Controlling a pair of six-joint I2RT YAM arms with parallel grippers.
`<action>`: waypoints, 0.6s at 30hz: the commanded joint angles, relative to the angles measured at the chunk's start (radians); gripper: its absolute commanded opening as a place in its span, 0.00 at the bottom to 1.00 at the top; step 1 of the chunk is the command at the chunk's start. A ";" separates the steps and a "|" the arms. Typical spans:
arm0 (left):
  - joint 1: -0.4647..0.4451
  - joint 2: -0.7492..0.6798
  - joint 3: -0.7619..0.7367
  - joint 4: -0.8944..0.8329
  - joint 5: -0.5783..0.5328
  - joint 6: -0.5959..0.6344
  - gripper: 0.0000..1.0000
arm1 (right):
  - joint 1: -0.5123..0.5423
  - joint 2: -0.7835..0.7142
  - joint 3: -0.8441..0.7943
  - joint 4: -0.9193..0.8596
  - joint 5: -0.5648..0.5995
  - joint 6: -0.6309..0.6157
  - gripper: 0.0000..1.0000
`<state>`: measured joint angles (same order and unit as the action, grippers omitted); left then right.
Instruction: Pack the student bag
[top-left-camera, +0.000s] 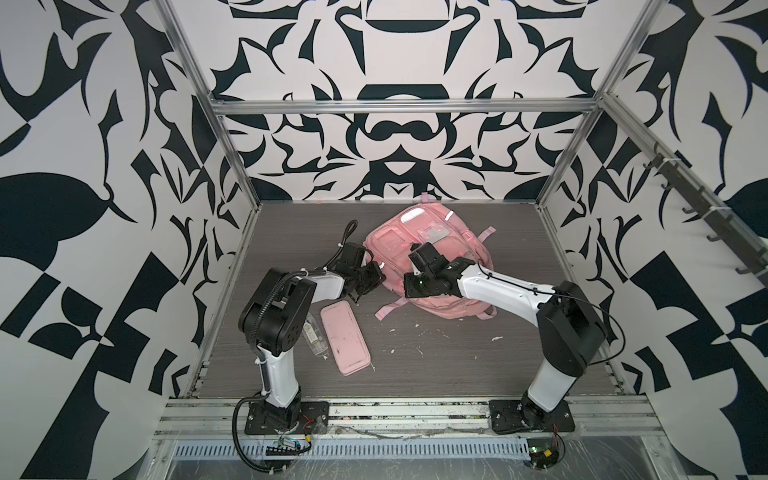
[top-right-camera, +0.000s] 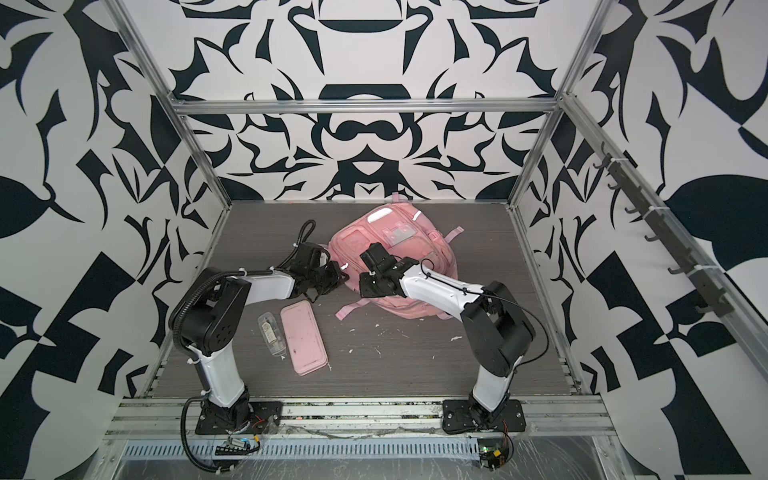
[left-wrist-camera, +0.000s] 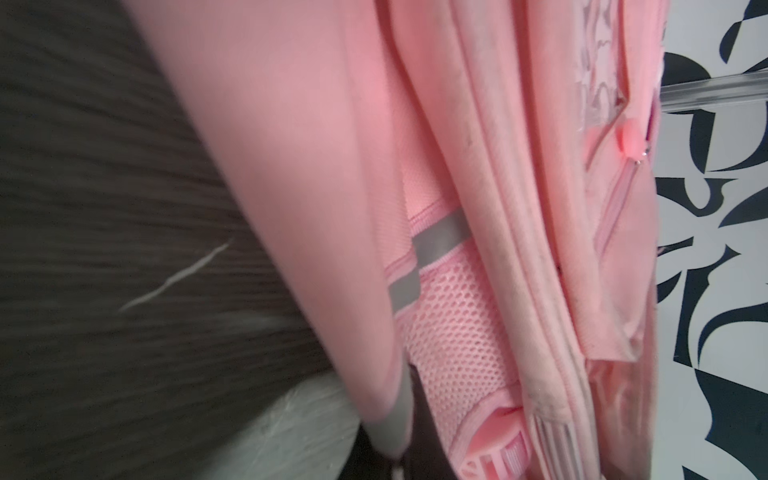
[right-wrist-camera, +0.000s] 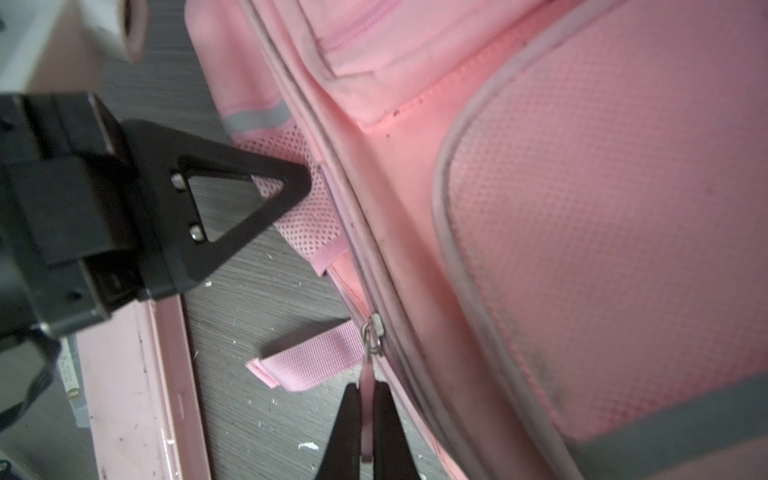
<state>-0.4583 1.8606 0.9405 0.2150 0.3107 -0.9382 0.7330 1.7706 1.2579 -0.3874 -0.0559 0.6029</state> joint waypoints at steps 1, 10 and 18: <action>-0.022 -0.034 -0.034 -0.005 0.046 -0.016 0.00 | 0.011 0.022 0.107 0.094 -0.018 -0.010 0.00; -0.017 -0.079 -0.085 -0.002 0.034 -0.016 0.00 | -0.021 0.152 0.241 0.078 -0.042 -0.018 0.00; 0.022 -0.120 -0.134 -0.003 0.031 -0.006 0.00 | -0.029 0.230 0.330 0.062 -0.053 -0.032 0.00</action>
<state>-0.4355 1.7821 0.8391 0.2573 0.2890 -0.9466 0.7147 1.9987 1.5097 -0.4393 -0.1223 0.5953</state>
